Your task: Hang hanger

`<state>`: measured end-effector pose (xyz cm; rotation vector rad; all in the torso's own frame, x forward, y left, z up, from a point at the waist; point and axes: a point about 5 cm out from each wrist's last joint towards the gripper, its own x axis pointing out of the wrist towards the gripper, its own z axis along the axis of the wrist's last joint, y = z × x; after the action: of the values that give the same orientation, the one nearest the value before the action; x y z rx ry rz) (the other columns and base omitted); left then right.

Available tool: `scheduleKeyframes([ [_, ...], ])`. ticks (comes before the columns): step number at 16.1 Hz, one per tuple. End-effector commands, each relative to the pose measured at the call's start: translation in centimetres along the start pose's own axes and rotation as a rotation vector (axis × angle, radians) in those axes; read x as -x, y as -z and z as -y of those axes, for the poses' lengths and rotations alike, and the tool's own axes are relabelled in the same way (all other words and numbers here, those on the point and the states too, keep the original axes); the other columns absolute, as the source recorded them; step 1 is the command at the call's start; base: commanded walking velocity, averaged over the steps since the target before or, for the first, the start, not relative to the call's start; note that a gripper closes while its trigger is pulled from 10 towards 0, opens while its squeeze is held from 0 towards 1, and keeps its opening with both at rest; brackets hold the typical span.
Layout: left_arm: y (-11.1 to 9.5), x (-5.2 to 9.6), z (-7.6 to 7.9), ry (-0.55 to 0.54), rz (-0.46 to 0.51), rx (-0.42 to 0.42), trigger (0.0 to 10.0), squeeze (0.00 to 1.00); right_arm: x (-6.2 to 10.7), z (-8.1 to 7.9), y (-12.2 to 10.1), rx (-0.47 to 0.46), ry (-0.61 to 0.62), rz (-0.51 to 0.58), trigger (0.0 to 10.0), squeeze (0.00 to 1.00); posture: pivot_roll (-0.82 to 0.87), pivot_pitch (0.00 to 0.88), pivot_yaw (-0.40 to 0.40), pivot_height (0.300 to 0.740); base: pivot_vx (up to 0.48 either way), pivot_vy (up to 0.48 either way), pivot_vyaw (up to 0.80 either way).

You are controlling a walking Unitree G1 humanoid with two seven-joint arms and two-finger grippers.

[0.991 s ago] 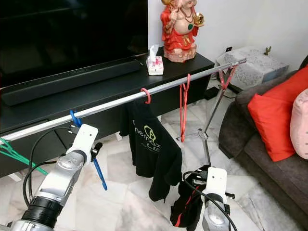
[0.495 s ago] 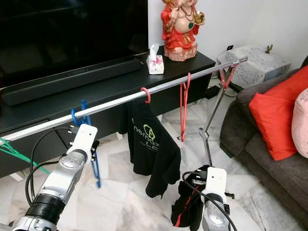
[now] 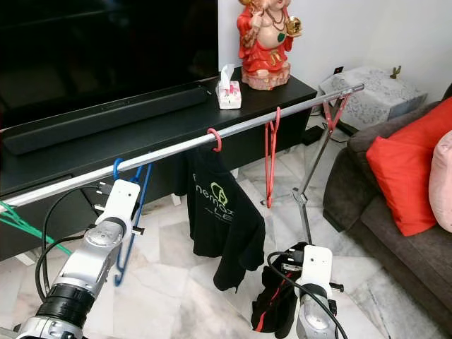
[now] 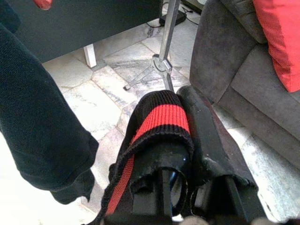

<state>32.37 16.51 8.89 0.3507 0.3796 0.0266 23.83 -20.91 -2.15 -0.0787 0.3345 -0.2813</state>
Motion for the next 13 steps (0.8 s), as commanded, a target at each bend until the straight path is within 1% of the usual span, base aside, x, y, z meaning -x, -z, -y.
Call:
scheduleKeyframes([
  [1,0.2,0.0,0.0,-0.003,0.001,0.007,0.0,0.00,-0.2,-0.2,-0.4,-0.006,-0.003,0.015,10.0,0.00,-0.06,0.000,-0.002,0.740,0.000,0.000,0.00],
  [5,0.1,0.5,-0.3,-0.036,0.037,0.040,0.0,0.00,-0.1,-0.3,-0.3,-0.006,-0.008,0.012,10.0,0.00,-0.06,0.000,-0.004,0.740,0.000,0.000,0.00],
  [7,-0.2,0.8,-0.6,-0.067,0.076,0.079,0.0,0.00,-0.2,-0.3,-0.3,-0.003,-0.009,0.010,10.0,0.00,-0.06,0.000,-0.006,0.740,0.000,0.000,0.00],
  [13,-0.4,1.7,-1.0,-0.097,0.130,0.108,0.0,0.00,-0.1,-0.2,-0.2,0.001,-0.008,0.016,10.0,0.00,-0.06,0.000,-0.008,0.740,0.000,0.000,0.00],
])
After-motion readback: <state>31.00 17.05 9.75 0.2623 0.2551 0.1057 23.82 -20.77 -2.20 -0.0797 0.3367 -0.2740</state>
